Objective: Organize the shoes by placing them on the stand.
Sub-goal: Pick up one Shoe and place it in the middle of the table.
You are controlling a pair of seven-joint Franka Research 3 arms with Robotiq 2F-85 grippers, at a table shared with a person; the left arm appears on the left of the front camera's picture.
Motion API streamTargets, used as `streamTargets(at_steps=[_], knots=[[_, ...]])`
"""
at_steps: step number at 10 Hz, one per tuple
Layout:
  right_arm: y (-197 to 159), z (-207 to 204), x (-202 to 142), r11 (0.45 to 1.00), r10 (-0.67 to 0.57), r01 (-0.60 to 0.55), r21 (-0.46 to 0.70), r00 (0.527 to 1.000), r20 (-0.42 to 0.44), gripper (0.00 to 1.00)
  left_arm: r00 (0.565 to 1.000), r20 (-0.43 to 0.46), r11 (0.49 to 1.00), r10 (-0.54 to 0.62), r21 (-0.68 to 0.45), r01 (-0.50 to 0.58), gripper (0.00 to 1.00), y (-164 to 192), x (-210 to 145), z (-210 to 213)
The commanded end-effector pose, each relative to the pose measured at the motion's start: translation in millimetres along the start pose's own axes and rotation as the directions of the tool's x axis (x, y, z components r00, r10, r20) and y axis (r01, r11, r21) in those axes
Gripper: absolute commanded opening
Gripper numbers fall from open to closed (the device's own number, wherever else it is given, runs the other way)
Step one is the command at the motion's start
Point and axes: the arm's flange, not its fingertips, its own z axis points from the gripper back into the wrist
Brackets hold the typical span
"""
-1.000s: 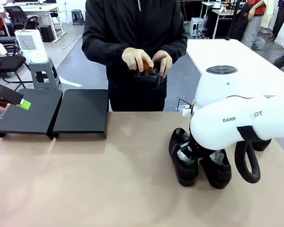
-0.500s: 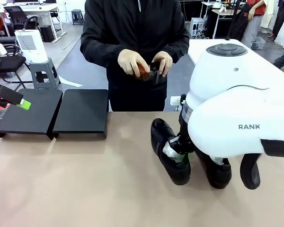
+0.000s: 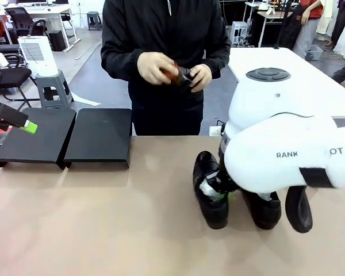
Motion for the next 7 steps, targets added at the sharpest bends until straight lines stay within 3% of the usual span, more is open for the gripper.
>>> streamTargets(at_steps=[1,3,7], knots=[[59.8,10.3,-36.3,0.998,-0.012,0.006,0.069,0.996,0.085,0.0,1.0,0.006,1.0,0.003,-0.014,-0.003,1.0,1.2,-0.8,0.8],[98.1,-2.8,-58.3,0.996,0.005,-0.012,0.086,0.997,0.081,0.0,1.0,0.006,1.0,0.003,-0.014,-0.003,1.0,1.2,-0.8,0.8],[110.6,-38.0,-59.1,0.992,-0.06,0.051,0.119,0.995,0.079,0.0,1.0,0.006,1.0,0.003,-0.014,-0.003,1.0,1.2,-0.8,0.8]])
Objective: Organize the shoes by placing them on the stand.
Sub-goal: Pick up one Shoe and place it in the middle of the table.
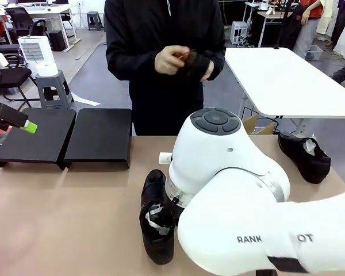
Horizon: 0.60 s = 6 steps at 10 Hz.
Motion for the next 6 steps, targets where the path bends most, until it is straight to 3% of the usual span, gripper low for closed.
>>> streamTargets(at_steps=[1,2,6], knots=[[4.4,-10.2,6.9,0.998,-0.063,0.063,0.0,0.997,0.043,0.0,1.0,0.005,1.0,0.003,-0.015,-0.003,1.0,1.2,-0.8,0.7],[1.3,-14.4,9.2,0.998,-0.065,0.065,-0.003,0.997,0.041,0.03,1.0,0.005,1.0,0.003,-0.015,-0.003,1.0,1.2,-0.8,0.7],[-9.5,-14.3,15.7,0.998,-0.06,0.06,-0.002,0.998,0.017,0.76,1.0,0.005,1.0,0.003,-0.015,-0.003,1.0,1.2,-0.8,0.7]])
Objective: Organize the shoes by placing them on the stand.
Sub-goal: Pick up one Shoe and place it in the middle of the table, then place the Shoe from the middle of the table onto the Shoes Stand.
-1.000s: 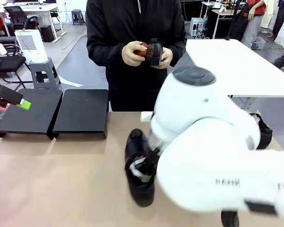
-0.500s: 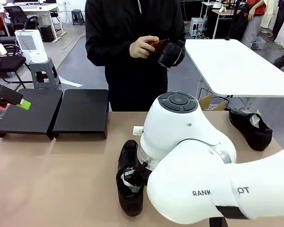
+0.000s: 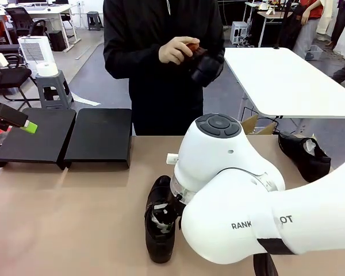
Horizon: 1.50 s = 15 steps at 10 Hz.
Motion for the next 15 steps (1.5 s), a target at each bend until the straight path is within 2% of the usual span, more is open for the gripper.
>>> streamTargets(at_steps=[1,2,6,7,15], knots=[[0.2,8.3,0.9,1.0,-0.006,0.007,-0.013,0.999,0.032,0.95,1.0,0.005,1.0,0.003,-0.015,-0.003,1.0,1.2,-0.8,0.7],[-2.4,16.0,-0.4,1.0,0.001,0.0,-0.014,0.999,0.036,1.0,1.0,0.005,1.0,0.003,-0.015,-0.003,1.0,1.2,-0.8,0.7],[-6.6,49.3,-16.3,0.99,0.127,-0.128,-0.059,0.992,-0.017,1.0,1.0,0.005,1.0,0.003,-0.015,-0.003,1.0,1.2,-0.8,0.7],[2.0,26.3,-7.3,0.999,0.039,-0.039,-0.024,0.999,0.014,1.0,1.0,0.005,1.0,0.003,-0.015,-0.003,1.0,1.2,-0.8,0.7],[2.0,26.3,-7.3,0.999,0.039,-0.039,-0.024,0.999,0.014,1.0,1.0,0.005,1.0,0.003,-0.015,-0.003,1.0,1.2,-0.8,0.7]])
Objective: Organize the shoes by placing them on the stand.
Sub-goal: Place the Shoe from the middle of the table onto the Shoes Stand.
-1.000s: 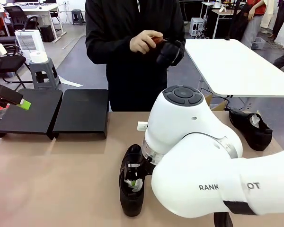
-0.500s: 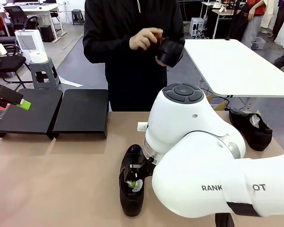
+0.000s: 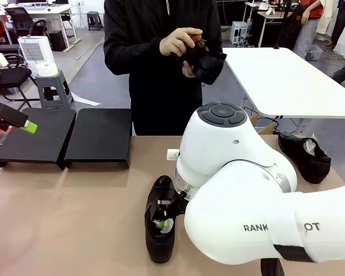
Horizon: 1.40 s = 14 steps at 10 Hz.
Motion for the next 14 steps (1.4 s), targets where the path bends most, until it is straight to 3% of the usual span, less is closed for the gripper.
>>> streamTargets(at_steps=[1,3,5,8,12,13,14], knots=[[1.9,-1.0,1.6,1.0,-0.021,0.021,0.013,1.0,0.014,1.0,1.0,0.005,1.0,0.003,-0.015,-0.003,1.0,1.2,-0.8,0.7],[0.0,0.0,0.0,1.0,0.0,0.0,0.0,1.0,0.0,1.0,1.0,0.005,1.0,0.003,-0.015,-0.003,1.0,1.2,-0.8,0.7],[-20.7,34.7,-9.8,0.997,0.064,-0.061,-0.049,0.995,0.074,1.0,1.0,0.005,1.0,0.003,-0.015,-0.003,1.0,1.2,-0.8,0.7],[-102.1,86.2,-11.8,0.999,-0.008,0.015,-0.052,0.99,0.14,1.0,1.0,0.0,1.0,0.0,0.0,0.0,1.0,0.1,0.0,-0.1],[-185.2,104.2,-8.8,0.978,-0.206,0.203,0.036,0.965,0.164,1.0,0.986,-0.048,0.986,0.158,0.07,-0.154,1.0,-94.7,-39.1,1.8],[-143.6,117.9,9.3,0.991,-0.126,0.131,-0.015,0.976,0.175,1.0,0.997,-0.027,0.997,0.069,0.02,-0.068,1.0,-42.0,-14.6,-3.6],[-143.6,117.9,9.3,0.991,-0.126,0.131,-0.015,0.976,0.175,1.0,0.997,-0.027,0.997,0.069,0.02,-0.068,1.0,-42.0,-14.6,-3.6]])
